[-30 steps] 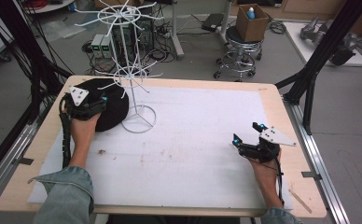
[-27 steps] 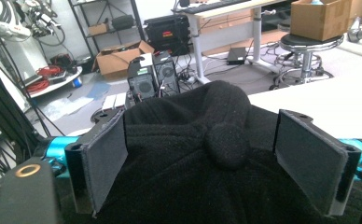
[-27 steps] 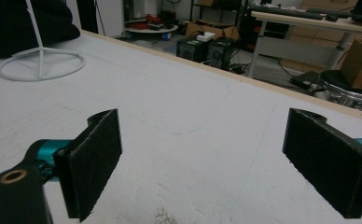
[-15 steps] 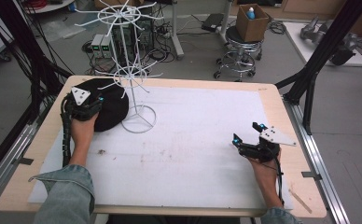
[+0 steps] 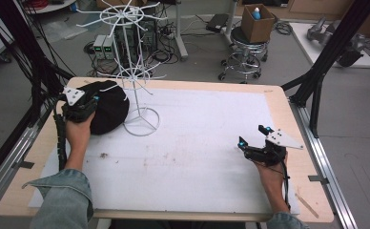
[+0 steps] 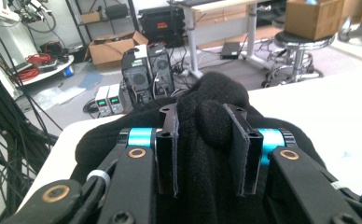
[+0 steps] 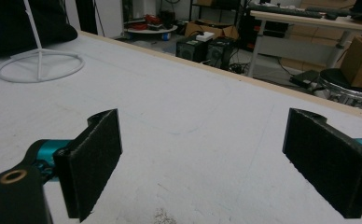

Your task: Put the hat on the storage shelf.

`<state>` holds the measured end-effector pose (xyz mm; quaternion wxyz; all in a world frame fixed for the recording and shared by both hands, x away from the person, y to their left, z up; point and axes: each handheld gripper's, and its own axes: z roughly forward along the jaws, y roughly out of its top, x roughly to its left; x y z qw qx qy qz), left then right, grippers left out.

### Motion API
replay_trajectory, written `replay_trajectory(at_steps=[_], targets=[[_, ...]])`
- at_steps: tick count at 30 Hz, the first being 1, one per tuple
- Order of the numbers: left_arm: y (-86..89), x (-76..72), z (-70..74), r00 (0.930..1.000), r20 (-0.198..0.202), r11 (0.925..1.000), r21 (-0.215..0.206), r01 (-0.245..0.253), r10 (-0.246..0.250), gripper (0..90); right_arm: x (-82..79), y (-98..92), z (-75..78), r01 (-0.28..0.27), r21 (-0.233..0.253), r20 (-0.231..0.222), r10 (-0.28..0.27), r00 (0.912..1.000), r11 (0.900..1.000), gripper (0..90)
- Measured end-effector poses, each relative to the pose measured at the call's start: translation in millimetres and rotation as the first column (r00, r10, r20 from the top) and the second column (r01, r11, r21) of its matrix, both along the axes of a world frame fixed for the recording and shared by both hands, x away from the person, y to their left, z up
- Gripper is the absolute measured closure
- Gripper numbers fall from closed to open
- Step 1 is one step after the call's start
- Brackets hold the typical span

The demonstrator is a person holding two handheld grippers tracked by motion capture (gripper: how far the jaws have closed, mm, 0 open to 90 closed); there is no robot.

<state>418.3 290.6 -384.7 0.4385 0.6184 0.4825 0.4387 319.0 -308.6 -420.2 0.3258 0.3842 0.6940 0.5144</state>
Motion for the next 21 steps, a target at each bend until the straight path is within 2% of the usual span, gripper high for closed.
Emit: replay_trajectory(at_steps=[1, 2, 6, 9, 11, 12, 14, 16, 18, 20, 21], targets=[[0.0, 0.0, 0.0, 1.0, 0.0, 1.0, 0.0, 0.0, 0.0, 67.9, 0.0, 0.0, 0.0, 0.0, 0.0, 0.0, 0.0, 1.0, 1.0, 11.0], [4.0, -3.7, 4.2, 0.9998, 0.019, 0.9999, -0.01, -0.006, 0.006, 68.0, 0.0, -0.4, 0.2, -0.001, -0.002, 0.004, 0.001, 1.0, 1.0, 11.0], [11.4, -9.6, 10.3, 0.9994, 0.029, 0.9996, -0.022, -0.018, 0.019, 68.1, -0.3, -0.5, 0.3, -0.001, -0.002, 0.002, 0.001, 1.0, 1.0, 11.0], [18.4, -16.8, 17.9, 0.998, 0.055, 0.9986, -0.044, -0.028, 0.03, 68.1, -0.3, -0.5, 0.3, 0.0, 0.002, 0.0, 0.0, 1.0, 1.0, 11.0], [25.4, -23.0, 28.1, 0.997, 0.067, 0.9984, -0.043, -0.035, 0.038, 68.1, -0.4, -0.1, 0.1, 0.001, 0.002, -0.006, -0.001, 1.0, 1.0, 11.0], [25.4, -23.0, 28.1, 0.997, 0.067, 0.9984, -0.043, -0.035, 0.038, 68.1, -0.3, -0.1, 0.1, 0.0, 0.001, -0.004, 0.0, 1.0, 1.0, 11.0], [33.4, -28.4, 40.2, 0.9952, 0.08, 0.9969, -0.059, -0.052, 0.057, 68.1, -0.7, 0.2, 0.3, -0.003, 0.0, -0.003, 0.003, 1.0, 1.0, 11.0], [36.5, -30.1, 44.0, 0.9944, 0.088, 0.9961, -0.07, -0.053, 0.059, 68.1, -0.4, 0.2, 0.3, -0.004, -0.002, 0.0, 0.004, 1.0, 1.0, 11.0], [45.4, -35.7, 54.3, 0.9919, 0.108, 0.9942, -0.091, -0.058, 0.067, 68.1, -0.3, 0.3, 0.0, -0.003, 0.001, -0.004, 0.003, 1.0, 1.0, 11.0], [48.7, -37.7, 57.6, 0.991, 0.113, 0.9939, -0.091, -0.061, 0.071, 68.1, -0.1, 0.1, 0.0, -0.001, 0.001, -0.004, 0.001, 1.0, 1.0, 11.0], [54.7, -41.1, 64.2, 0.989, 0.125, 0.9925, -0.103, -0.065, 0.078, 68.1, -0.2, 0.0, 0.0, -0.002, 0.001, -0.006, 0.002, 1.0, 1.0, 11.0]])
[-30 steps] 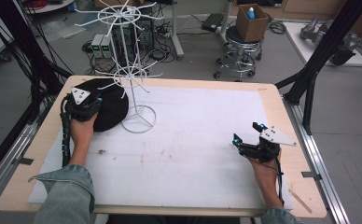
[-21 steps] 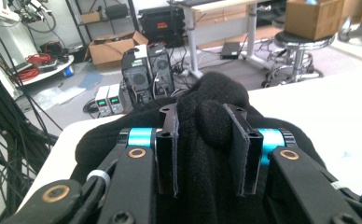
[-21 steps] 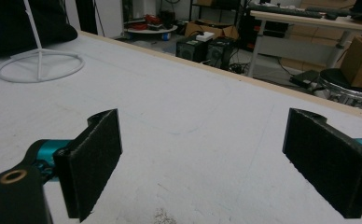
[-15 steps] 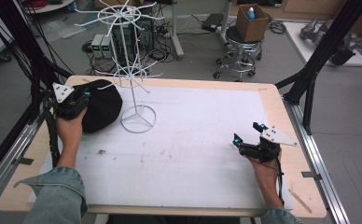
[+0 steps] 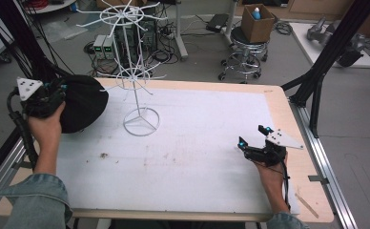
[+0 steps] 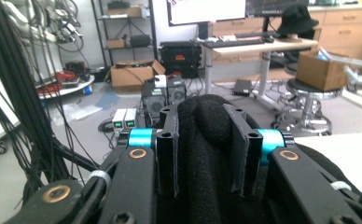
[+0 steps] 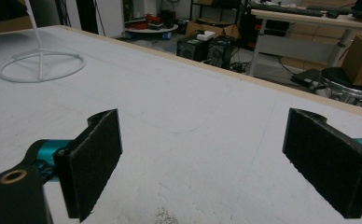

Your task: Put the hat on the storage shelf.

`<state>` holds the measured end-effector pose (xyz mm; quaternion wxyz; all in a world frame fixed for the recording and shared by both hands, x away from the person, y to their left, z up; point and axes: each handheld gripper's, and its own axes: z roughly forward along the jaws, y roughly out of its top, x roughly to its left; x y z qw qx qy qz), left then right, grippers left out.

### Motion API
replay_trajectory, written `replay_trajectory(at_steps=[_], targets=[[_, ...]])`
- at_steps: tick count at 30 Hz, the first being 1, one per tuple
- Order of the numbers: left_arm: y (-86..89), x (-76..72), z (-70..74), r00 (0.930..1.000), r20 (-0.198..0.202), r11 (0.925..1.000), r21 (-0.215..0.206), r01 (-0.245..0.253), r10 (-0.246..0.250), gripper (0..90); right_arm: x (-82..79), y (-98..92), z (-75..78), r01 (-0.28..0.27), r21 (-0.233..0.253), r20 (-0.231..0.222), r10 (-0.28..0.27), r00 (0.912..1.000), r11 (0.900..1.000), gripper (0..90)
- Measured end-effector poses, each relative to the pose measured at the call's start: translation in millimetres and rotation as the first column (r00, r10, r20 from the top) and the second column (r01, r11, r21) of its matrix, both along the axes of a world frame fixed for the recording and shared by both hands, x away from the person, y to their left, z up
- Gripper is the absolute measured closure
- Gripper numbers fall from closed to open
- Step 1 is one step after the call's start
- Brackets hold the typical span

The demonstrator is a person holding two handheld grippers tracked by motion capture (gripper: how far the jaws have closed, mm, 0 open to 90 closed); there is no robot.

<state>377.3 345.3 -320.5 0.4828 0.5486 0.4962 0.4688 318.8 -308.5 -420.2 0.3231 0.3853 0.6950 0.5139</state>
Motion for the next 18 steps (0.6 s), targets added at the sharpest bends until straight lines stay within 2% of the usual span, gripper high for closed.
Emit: replay_trajectory(at_steps=[2, 3, 4, 6, 7, 8, 9, 11, 17, 18], targets=[[2.3, -1.7, 3.6, 1.0, 0.007, 1.0, -0.002, -0.002, 0.002, 68.0, 0.0, 0.0, 0.0, -0.001, 0.0, 0.0, 0.001, 1.0, 1.0, 11.0], [6.7, -5.4, 11.4, 0.9997, 0.023, 1.0, 0.002, -0.003, 0.003, 68.0, 0.0, 0.2, 0.0, -0.001, 0.002, 0.0, 0.001, 1.0, 1.0, 11.0], [6.7, -5.4, 11.4, 0.9997, 0.023, 1.0, 0.002, -0.003, 0.003, 68.0, 0.0, 0.2, 0.0, -0.001, 0.002, 0.0, 0.001, 1.0, 1.0, 11.0], [12.8, -10.6, 23.1, 0.9986, 0.052, 0.9999, -0.008, -0.007, 0.007, 68.0, 0.3, 0.5, -0.2, -0.007, 0.003, 0.001, 0.007, 1.0, 1.0, 11.0], [12.8, -10.6, 23.1, 0.9986, 0.052, 0.9999, -0.008, -0.007, 0.007, 68.0, 0.4, 0.5, -0.2, -0.008, 0.004, 0.001, 0.008, 1.0, 1.0, 11.0], [16.2, -13.5, 30.9, 0.9975, 0.071, 1.0, -0.005, -0.003, 0.004, 68.0, 0.5, 0.5, -0.3, -0.007, 0.002, 0.001, 0.007, 1.0, 1.0, 11.0], [16.2, -13.5, 30.9, 0.9975, 0.071, 1.0, -0.005, -0.003, 0.004, 68.0, 0.6, 0.4, -0.3, -0.007, -0.001, 0.002, 0.007, 1.0, 1.0, 11.0], [19.0, -16.5, 42.6, 0.9955, 0.094, 1.0, -0.001, 0.001, -0.001, 68.0, 0.8, 0.4, -0.3, -0.007, 0.002, 0.001, 0.007, 1.0, 1.0, 11.0], [23.7, -20.0, 66.9, 0.9919, 0.126, 0.9996, -0.02, 0.019, -0.016, 67.9, 0.4, 0.7, -0.1, -0.005, -0.001, 0.0, 0.005, 1.0, 1.0, 11.0], [23.7, -20.0, 66.9, 0.9919, 0.126, 0.9996, -0.02, 0.019, -0.016, 67.9, 0.4, 0.9, -0.2, -0.005, 0.0, -0.002, 0.005, 1.0, 1.0, 11.0]])
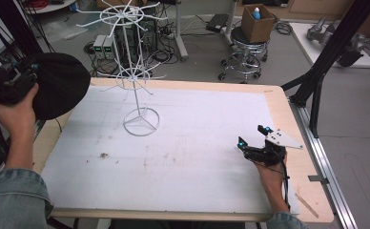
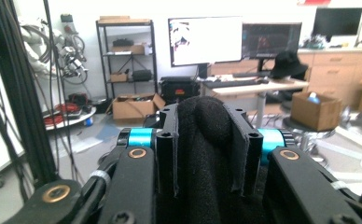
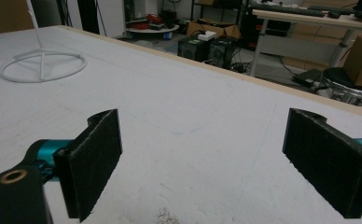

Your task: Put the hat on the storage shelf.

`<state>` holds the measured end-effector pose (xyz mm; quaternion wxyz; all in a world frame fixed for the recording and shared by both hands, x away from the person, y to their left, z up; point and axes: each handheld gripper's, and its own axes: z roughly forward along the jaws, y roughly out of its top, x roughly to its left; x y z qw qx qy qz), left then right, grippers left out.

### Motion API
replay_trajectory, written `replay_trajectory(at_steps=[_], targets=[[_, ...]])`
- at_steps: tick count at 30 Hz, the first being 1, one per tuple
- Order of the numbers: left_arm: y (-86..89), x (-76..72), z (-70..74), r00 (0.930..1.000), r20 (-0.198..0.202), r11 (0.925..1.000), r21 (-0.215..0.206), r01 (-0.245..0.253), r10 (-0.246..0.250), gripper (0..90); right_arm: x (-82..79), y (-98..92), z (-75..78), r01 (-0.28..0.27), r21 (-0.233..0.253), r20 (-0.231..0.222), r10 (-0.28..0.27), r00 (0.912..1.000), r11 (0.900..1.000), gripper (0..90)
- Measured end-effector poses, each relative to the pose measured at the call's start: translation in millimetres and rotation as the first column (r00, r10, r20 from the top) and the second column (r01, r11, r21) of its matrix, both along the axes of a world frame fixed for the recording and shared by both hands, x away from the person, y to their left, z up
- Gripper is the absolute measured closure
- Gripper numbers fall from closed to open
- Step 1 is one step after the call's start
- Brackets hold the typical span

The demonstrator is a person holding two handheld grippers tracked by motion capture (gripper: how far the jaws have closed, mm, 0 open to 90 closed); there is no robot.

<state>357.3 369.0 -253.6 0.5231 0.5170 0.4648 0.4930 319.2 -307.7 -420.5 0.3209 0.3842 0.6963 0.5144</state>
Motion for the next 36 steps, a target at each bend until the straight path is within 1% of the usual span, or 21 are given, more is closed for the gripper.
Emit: replay_trajectory(at_steps=[1, 3, 4, 5, 6, 7, 11, 12, 13, 14, 15, 17, 18, 21, 22, 23, 24, 26, 31, 33, 36], targets=[[1.7, -0.3, 8.0, 0.9999, 0.016, 1.0, -0.008, 0.004, -0.004, 68.0, 0.1, 0.0, -0.1, 0.0, 0.0, 0.0, 0.0, 1.0, 1.0, 11.0], [2.9, -0.7, 12.1, 0.9998, 0.021, 0.9999, -0.013, 0.008, -0.007, 67.9, 0.0, -0.1, 0.0, 0.001, 0.0, 0.0, -0.001, 1.0, 1.0, 11.0], [4.6, -1.3, 20.7, 0.9992, 0.036, 0.9997, -0.016, 0.015, -0.015, 68.0, 0.1, -0.2, -0.1, 0.001, -0.001, 0.0, -0.001, 1.0, 1.0, 11.0], [4.6, -1.3, 20.7, 0.9992, 0.036, 0.9997, -0.016, 0.015, -0.015, 67.9, 0.2, -0.2, -0.1, 0.002, -0.002, -0.001, -0.002, 1.0, 1.0, 11.0], [5.3, -1.9, 29.4, 0.9988, 0.047, 0.9998, -0.012, 0.015, -0.014, 67.9, 0.2, -0.2, -0.2, 0.003, -0.003, -0.002, -0.003, 1.0, 1.0, 11.0], [5.7, -2.3, 33.4, 0.9983, 0.056, 0.9997, -0.017, 0.018, -0.017, 67.9, 0.5, -0.3, -0.4, 0.002, -0.005, 0.0, -0.002, 1.0, 1.0, 11.0], [7.2, -3.5, 46.9, 0.9945, 0.092, 0.9988, -0.004, 0.049, -0.049, 67.9, 0.2, -0.3, -0.2, 0.0, 0.001, -0.002, 0.0, 1.0, 1.0, 11.0], [7.2, -3.5, 46.9, 0.9945, 0.092, 0.9988, -0.004, 0.049, -0.049, 67.9, 0.1, -0.3, -0.2, -0.001, 0.001, -0.003, 0.001, 1.0, 1.0, 11.0], [10.0, -4.8, 52.3, 0.9919, 0.11, 0.9977, -0.015, 0.066, -0.064, 67.9, 0.1, -0.2, -0.2, -0.001, 0.001, -0.003, 0.001, 1.0, 1.0, 11.0], [10.0, -4.8, 52.3, 0.9919, 0.11, 0.9977, -0.015, 0.066, -0.064, 67.9, 0.4, -0.3, -0.3, -0.002, -0.001, -0.002, 0.002, 1.0, 1.0, 11.0], [13.6, -6.4, 57.6, 0.9892, 0.126, 0.9959, -0.041, 0.08, -0.075, 67.9, 0.5, 0.2, -0.6, -0.001, 0.002, -0.005, 0.001, 1.0, 1.0, 11.0], [14.9, -7.4, 60.5, 0.9884, 0.133, 0.9957, -0.046, 0.081, -0.074, 67.9, 1.0, -0.2, -0.8, -0.003, -0.001, -0.002, 0.003, 1.0, 1.0, 11.0], [16.8, -8.8, 66.6, 0.9856, 0.148, 0.9943, -0.055, 0.091, -0.082, 67.9, 1.0, -0.1, -0.7, -0.002, 0.001, -0.001, 0.002, 1.0, 1.0, 11.0], [18.8, -10.4, 73.0, 0.9833, 0.162, 0.9939, -0.057, 0.094, -0.084, 67.9, 1.1, -0.1, -0.7, -0.003, 0.001, -0.001, 0.003, 1.0, 1.0, 11.0], [20.6, -12.1, 79.1, 0.9814, 0.173, 0.9937, -0.059, 0.095, -0.084, 68.0, 0.9, 0.0, -0.8, -0.003, 0.001, -0.004, 0.003, 1.0, 1.0, 11.0], [20.6, -12.1, 79.1, 0.9814, 0.173, 0.9937, -0.059, 0.095, -0.084, 68.0, 0.9, 0.0, -0.8, -0.003, 0.001, -0.004, 0.003, 1.0, 1.0, 11.0], [22.1, -13.1, 84.9, 0.979, 0.184, 0.9926, -0.068, 0.1, -0.086, 67.9, 1.1, -0.1, -0.8, -0.002, 0.0, -0.002, 0.002, 1.0, 1.0, 11.0], [22.5, -13.6, 87.7, 0.9779, 0.19, 0.9925, -0.068, 0.102, -0.087, 67.9, 1.0, -0.1, -0.7, -0.002, 0.0, 0.0, 0.002, 1.0, 1.0, 11.0], [22.9, -15.6, 103.7, 0.9719, 0.217, 0.9912, -0.074, 0.11, -0.092, 67.9, 0.9, 0.1, -0.8, -0.002, 0.003, -0.005, 0.002, 1.0, 1.0, 11.0], [22.5, -15.6, 106.1, 0.9702, 0.224, 0.9902, -0.081, 0.114, -0.093, 67.9, 1.0, 0.2, -0.9, -0.003, 0.003, -0.005, 0.003, 1.0, 1.0, 11.0], [22.2, -15.8, 114.4, 0.9637, 0.248, 0.9849, -0.114, 0.13, -0.099, 67.9, 1.1, 0.0, -0.8, -0.001, 0.0, -0.001, 0.001, 1.0, 1.0, 11.0]])
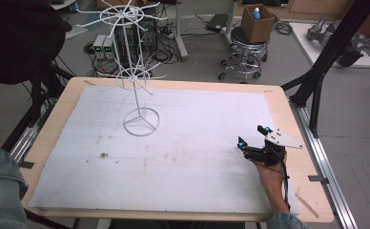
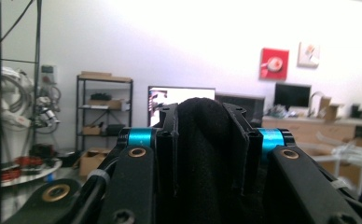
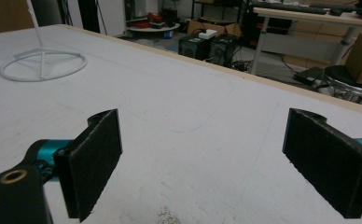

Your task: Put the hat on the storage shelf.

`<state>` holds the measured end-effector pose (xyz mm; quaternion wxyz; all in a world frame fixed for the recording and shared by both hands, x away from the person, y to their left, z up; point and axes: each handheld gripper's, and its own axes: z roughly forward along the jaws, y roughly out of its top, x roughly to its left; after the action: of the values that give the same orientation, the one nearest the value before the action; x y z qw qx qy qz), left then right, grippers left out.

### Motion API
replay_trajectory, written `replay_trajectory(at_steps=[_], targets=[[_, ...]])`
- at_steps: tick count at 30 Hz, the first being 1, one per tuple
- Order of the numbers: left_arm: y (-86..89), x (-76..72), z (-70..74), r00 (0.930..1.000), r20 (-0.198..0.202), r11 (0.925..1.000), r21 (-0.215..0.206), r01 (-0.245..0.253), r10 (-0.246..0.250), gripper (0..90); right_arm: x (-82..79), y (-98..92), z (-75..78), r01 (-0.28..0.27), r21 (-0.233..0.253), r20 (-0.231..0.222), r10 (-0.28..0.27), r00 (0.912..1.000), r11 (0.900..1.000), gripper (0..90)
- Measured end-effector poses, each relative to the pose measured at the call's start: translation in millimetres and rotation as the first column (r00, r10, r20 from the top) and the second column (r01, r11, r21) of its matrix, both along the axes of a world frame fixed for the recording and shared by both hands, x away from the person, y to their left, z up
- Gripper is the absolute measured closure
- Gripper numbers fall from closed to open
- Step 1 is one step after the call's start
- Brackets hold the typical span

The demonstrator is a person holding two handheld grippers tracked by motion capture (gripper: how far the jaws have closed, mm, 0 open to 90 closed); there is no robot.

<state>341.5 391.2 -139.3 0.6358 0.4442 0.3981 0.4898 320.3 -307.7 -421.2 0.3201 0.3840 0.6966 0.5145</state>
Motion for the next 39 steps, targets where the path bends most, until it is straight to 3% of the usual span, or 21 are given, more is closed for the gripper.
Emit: replay_trajectory(at_steps=[6, 18, 33, 39], targets=[[-4.0, 0.0, 15.4, 0.9995, 0.032, 0.9996, -0.027, 0.008, -0.007, 67.9, 0.2, -0.3, 0.0, 0.001, -0.002, 0.001, -0.001, 1.0, 1.0, 11.0], [-19.3, 4.1, 44.0, 0.9984, 0.056, 0.9997, -0.019, 0.014, -0.013, 67.8, 0.1, -0.2, 0.0, -0.002, 0.001, 0.002, 0.002, 1.0, 1.0, 11.0], [-41.6, 12.3, 51.9, 0.9964, 0.078, 0.9983, -0.046, 0.036, -0.033, 67.8, 0.0, 0.1, -0.2, -0.005, 0.005, -0.002, 0.005, 1.0, 1.0, 11.0], [-54.1, 18.1, 46.3, 0.9972, 0.051, 0.997, -0.053, 0.057, -0.054, 67.7, 0.1, 0.1, -0.3, -0.004, 0.002, -0.002, 0.004, 1.0, 1.0, 11.0]])
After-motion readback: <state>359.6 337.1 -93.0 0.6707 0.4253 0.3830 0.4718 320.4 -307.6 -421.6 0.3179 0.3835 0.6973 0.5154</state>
